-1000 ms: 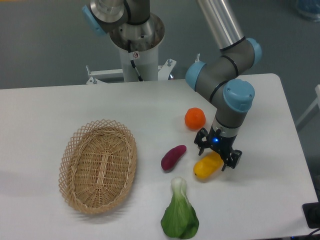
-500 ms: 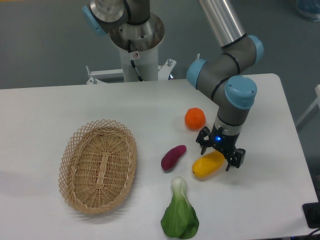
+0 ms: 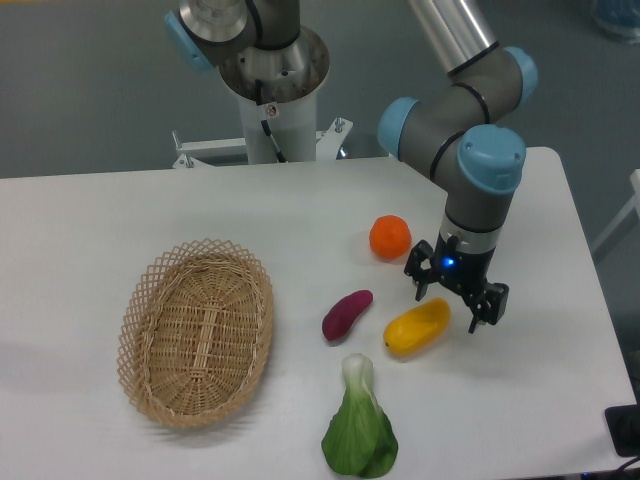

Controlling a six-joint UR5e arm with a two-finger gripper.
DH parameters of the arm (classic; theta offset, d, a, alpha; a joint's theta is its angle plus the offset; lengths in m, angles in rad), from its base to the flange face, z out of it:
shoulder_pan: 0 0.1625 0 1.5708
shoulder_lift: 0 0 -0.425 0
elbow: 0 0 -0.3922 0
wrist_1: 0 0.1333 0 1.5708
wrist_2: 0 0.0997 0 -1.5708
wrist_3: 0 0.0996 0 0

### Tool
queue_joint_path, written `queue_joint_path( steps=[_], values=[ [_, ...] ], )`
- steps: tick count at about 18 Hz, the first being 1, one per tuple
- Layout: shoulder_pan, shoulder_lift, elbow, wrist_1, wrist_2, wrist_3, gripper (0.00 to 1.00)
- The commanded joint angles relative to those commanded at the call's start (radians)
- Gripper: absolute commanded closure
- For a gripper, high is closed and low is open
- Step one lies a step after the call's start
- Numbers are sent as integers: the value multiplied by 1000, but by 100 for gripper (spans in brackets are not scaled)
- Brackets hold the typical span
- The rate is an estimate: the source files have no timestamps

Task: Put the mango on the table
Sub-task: 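Raise the open gripper up away from the mango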

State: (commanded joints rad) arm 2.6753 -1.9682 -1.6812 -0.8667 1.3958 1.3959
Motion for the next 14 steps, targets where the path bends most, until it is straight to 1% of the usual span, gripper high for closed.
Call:
queue_joint_path(
  steps=[3,5,7,8,10,12,14],
  values=[
    [3,26,3,-29,9,2,0],
    [5,28,26,-40,11,2,0],
    [8,38,31,-57,11,5,0],
    [21,41,26,-67,8,23,0],
    [25,55,22,-77,9,34,0],
    [31,72,25,-104,12,34,0],
    [28,72,29,-121,12,34,0]
  ],
)
